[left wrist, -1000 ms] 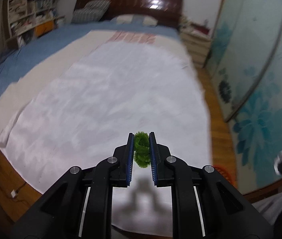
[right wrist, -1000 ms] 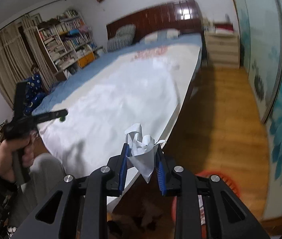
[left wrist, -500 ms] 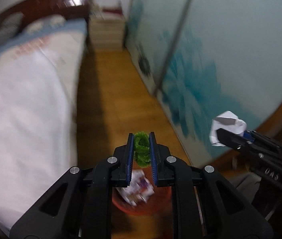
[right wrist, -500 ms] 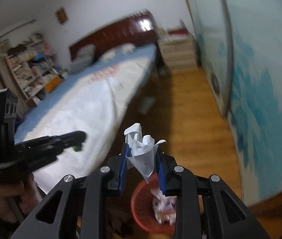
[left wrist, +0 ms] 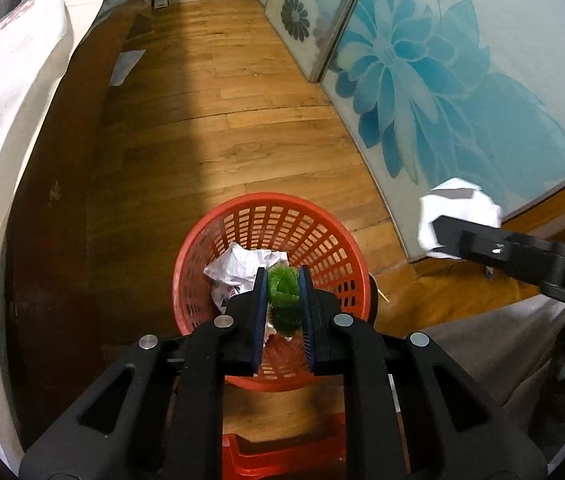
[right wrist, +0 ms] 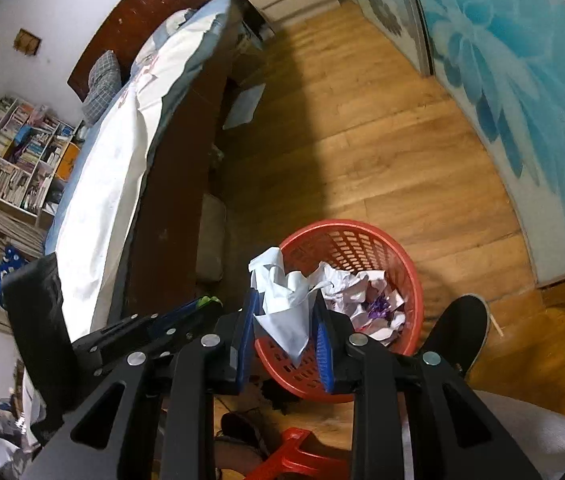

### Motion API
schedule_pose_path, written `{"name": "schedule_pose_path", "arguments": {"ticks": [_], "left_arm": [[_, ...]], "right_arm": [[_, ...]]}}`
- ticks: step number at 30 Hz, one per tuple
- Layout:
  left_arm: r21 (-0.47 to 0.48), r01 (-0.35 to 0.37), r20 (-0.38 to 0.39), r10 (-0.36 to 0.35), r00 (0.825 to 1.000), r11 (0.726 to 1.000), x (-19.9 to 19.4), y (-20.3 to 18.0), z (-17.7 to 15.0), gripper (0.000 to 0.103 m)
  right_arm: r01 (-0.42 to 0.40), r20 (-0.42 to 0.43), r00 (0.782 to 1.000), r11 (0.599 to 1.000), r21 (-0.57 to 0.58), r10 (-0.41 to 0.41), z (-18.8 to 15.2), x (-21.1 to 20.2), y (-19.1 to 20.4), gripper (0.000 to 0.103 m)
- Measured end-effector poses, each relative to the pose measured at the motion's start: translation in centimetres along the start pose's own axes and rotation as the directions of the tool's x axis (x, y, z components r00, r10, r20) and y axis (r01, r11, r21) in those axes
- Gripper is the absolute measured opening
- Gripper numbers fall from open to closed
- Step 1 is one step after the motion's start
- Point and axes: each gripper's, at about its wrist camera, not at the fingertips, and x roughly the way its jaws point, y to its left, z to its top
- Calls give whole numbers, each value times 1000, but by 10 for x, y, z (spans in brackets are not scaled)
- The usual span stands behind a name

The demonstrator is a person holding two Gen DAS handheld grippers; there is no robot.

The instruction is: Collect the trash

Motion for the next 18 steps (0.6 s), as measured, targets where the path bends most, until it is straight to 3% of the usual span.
{"name": "schedule_pose_path", "arguments": {"ticks": [3, 5, 7, 10, 18], "left_arm": [[15, -3, 7, 3, 1000, 1000, -3, -2, 0, 17], [10, -2, 13, 1, 1000, 1000, -4, 0, -1, 32], [-9, 7, 34, -7, 999, 1000, -6, 3, -2, 67], [-15, 0, 51, 1, 999, 1000, -11, 5, -4, 74], [4, -50, 97, 49, 994, 999, -49, 13, -4, 76]], "right_arm": [[9, -3, 1000, 1000, 6, -9, 5, 11, 1, 38], [12, 6, 1000, 1000, 15, -13, 8, 16, 1, 51], [15, 21, 1000, 1000, 22, -16, 8, 16, 1, 61], [19, 36, 999, 999, 41, -21, 9, 15, -2, 64], [14, 80, 997, 998, 55, -19, 4, -2, -6, 67]]}}
